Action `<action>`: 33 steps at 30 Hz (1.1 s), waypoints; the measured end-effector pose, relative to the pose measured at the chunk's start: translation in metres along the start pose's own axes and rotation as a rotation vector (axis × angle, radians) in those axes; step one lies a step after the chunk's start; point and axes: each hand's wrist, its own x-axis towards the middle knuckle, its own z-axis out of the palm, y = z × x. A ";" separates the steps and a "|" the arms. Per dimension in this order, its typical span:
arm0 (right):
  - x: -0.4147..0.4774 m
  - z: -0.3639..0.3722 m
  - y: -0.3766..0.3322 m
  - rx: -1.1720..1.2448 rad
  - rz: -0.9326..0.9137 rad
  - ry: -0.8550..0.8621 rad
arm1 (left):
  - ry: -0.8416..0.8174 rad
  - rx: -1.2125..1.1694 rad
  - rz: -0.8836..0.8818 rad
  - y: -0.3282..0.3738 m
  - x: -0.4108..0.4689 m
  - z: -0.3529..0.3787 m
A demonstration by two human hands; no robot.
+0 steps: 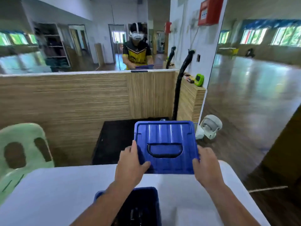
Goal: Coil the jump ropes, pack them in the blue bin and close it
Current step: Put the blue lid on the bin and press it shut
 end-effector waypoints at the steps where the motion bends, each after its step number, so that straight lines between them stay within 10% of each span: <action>1: -0.006 0.005 -0.011 0.015 -0.021 -0.010 | 0.026 -0.010 -0.012 -0.010 -0.007 -0.011; 33: -0.194 0.071 -0.054 0.024 0.096 -0.481 | -0.152 -0.062 -0.234 -0.163 -0.184 -0.045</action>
